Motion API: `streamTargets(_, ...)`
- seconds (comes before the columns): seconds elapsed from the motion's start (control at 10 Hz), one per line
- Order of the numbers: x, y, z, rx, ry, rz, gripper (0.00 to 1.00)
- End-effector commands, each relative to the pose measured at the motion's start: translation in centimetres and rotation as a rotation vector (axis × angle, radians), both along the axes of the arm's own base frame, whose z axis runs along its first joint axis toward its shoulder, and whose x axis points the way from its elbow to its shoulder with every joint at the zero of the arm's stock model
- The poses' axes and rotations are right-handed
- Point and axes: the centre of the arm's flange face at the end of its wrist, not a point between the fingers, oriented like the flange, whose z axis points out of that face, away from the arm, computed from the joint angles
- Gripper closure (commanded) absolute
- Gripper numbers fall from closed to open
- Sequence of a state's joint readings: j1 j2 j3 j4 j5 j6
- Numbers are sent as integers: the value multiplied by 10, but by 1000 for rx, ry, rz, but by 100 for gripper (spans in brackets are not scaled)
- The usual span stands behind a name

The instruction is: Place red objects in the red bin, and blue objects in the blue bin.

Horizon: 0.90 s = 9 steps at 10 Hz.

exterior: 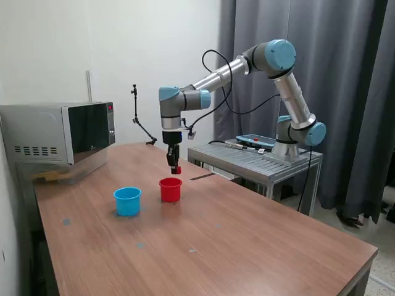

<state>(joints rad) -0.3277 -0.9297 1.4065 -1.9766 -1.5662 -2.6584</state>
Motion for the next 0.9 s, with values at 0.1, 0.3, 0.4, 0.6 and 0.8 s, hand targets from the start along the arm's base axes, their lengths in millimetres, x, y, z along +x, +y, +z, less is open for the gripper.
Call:
streamTargets(0.1, -1, 3, 1, 2, 5, -4, 0)
streamTargets(0.3, -1, 2, 1, 6, 8, -2, 0)
streamTargets(0.4, -1, 2, 0, 5, 7, 0, 0)
streamTargets(0.6, -1, 1, 2, 6, 10, 1, 0)
streamTargets(0.8, -4, -8, 5, 7, 17, 15, 0)
